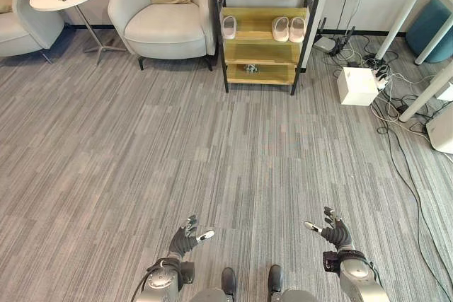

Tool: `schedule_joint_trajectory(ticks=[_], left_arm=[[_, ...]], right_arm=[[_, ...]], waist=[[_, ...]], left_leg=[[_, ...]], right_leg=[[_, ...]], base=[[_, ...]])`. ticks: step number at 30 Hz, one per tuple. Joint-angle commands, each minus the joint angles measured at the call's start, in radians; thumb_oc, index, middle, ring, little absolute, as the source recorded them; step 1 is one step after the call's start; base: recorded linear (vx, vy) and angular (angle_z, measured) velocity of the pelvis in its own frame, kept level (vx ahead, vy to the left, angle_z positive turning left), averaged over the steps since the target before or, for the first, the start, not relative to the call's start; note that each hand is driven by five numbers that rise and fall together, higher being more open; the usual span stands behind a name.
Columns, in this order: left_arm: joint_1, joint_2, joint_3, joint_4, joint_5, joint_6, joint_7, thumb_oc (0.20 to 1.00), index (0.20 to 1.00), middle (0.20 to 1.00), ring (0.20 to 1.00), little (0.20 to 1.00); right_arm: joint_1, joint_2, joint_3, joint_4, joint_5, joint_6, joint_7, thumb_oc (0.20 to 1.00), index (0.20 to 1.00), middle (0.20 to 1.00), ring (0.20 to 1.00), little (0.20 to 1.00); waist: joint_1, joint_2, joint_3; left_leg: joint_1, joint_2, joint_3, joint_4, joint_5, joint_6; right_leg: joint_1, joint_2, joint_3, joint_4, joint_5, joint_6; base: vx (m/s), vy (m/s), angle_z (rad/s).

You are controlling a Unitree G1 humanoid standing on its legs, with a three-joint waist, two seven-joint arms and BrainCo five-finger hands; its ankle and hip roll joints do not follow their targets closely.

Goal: Arrange the slippers neatly on the shoe rack.

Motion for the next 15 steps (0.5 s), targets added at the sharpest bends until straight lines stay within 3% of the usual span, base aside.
schedule_joint_trajectory(ticks=[1,15], left_arm=[[-0.023,0.022,0.005,-0.019,-0.015,-0.042,0.002,1.0,1.0,1.0,1.0,1.0],[-0.014,0.011,0.015,-0.034,-0.046,-0.039,0.016,1.0,1.0,1.0,1.0,1.0]], right_arm=[[0.004,-0.016,-0.02,-0.05,-0.014,-0.044,-0.01,1.0,1.0,1.0,1.0,1.0],[0.009,-0.005,-0.01,-0.033,0.005,-0.041,-0.007,1.0,1.0,1.0,1.0,1.0]], waist=[[0.008,-0.022,-0.024],[0.003,-0.026,-0.033]], left_leg=[[0.019,0.07,-0.02,-0.001,-0.075,-0.064],[0.035,0.064,-0.016,-0.001,-0.085,-0.063]], right_leg=[[0.051,-0.105,0.025,0.001,-0.104,0.12],[0.062,-0.106,0.025,0.001,-0.107,0.119]], base=[[0.0,0.0,0.0],[0.0,0.0,0.0]])
